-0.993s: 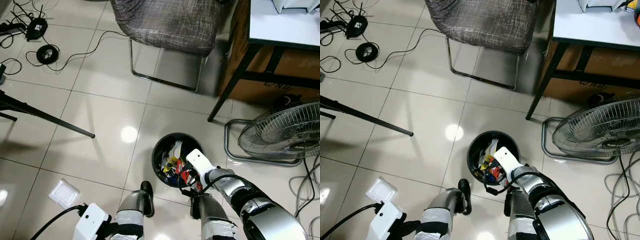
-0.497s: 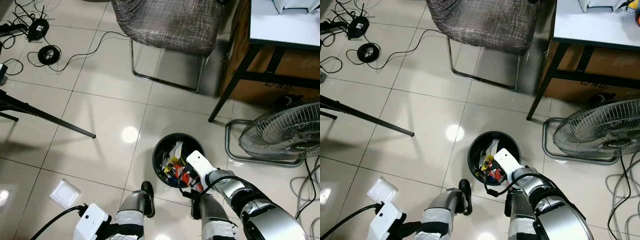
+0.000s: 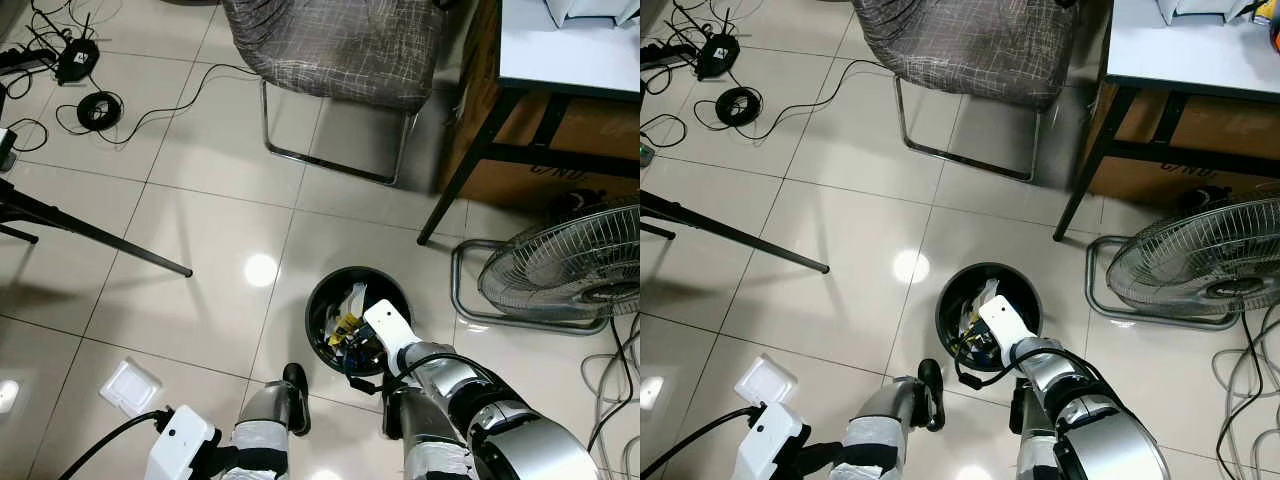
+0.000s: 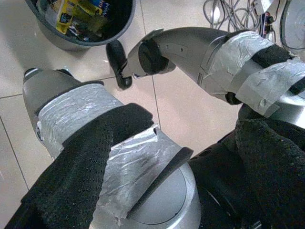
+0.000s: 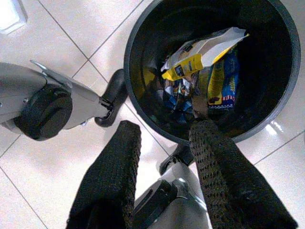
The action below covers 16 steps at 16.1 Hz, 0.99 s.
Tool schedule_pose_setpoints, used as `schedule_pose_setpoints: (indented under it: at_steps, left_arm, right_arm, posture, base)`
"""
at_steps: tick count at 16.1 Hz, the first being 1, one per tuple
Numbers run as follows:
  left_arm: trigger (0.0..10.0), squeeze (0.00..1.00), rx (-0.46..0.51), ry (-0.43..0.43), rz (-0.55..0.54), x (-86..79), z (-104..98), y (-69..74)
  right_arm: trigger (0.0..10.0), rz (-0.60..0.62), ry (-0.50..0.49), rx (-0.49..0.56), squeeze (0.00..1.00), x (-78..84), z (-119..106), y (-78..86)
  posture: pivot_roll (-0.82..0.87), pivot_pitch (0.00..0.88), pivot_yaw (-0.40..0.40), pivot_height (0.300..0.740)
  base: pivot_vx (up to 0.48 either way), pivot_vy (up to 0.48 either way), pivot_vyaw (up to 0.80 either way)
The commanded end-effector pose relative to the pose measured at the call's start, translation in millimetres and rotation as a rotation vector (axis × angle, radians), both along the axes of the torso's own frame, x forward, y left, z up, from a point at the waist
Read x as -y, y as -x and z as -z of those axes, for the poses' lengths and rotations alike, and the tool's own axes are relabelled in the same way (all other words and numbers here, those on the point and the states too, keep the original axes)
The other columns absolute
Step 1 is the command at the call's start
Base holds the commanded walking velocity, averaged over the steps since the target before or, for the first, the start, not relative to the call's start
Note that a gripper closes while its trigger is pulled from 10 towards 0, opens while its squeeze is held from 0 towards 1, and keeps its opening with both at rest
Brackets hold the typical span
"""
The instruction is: Picking trash to rubbish bin
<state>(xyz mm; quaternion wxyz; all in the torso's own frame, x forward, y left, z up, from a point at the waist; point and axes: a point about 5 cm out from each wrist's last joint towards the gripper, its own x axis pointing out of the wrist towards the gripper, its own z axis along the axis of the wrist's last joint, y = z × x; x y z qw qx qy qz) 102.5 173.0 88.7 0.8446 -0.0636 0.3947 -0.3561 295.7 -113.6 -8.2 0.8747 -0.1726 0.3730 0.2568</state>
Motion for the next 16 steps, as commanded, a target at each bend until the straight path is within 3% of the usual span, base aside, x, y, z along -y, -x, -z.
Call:
schedule_pose_setpoints:
  at_steps: [1, 3, 8, 12, 13, 14, 16]
  left_arm:
    - [10.0, 0.0, -0.042, -0.005, -0.012, -2.2, 3.6, 6.2]
    - [10.0, 0.0, -0.02, -0.019, -0.012, -1.5, 6.0, 0.3]
    - [10.0, 0.0, 0.105, -0.065, -0.139, 1.0, 16.4, -39.3]
    - [10.0, 0.0, 0.208, -0.102, -0.297, 0.8, 33.0, -84.3]
    - [10.0, 0.0, 0.222, -0.116, -0.32, 0.4, 36.0, -89.4]
    - [10.0, 0.0, 0.246, -0.155, -0.379, -1.8, 43.4, -101.0]
    - [10.0, 0.0, 0.296, -0.203, -0.454, -5.9, 49.0, -116.4]
  right_arm:
    - [10.0, 0.018, -0.002, -0.053, 1.0, 1.1, 11.2, 11.7]
    - [10.0, 0.047, -0.025, -0.007, 1.0, 3.2, 5.5, 5.2]
    - [10.0, 0.085, -0.087, 0.147, 1.0, 4.9, -20.8, -19.8]
    - [10.0, 0.123, -0.198, 0.307, 1.0, 1.6, -45.6, -36.0]
    - [10.0, 0.142, -0.222, 0.324, 0.84, 1.3, -49.0, -37.9]
    - [10.0, 0.174, -0.259, 0.365, 0.0, 1.4, -57.0, -42.5]
    - [10.0, 0.178, -0.282, 0.426, 0.0, 0.4, -67.1, -46.6]
  posture:
    - [0.18, 0.416, 0.119, 0.74]
    - [0.15, 0.396, 0.103, 0.74]
    - [0.09, 0.343, 0.06, 0.74]
    - [0.01, 0.271, 0.024, 0.74]
    - [0.0, 0.258, 0.017, 0.74]
    - [-0.03, 0.24, 0.007, 0.74]
    - [-0.05, 0.224, -0.002, 0.74]
  base:
    - [0.0, 0.0, 0.0]
    - [0.0, 0.0, 0.0]
    - [0.0, 0.0, 0.0]
    - [0.0, 0.0, 0.0]
    - [0.0, 0.0, 0.0]
    - [0.0, 0.0, 0.0]
    - [0.0, 0.0, 0.0]
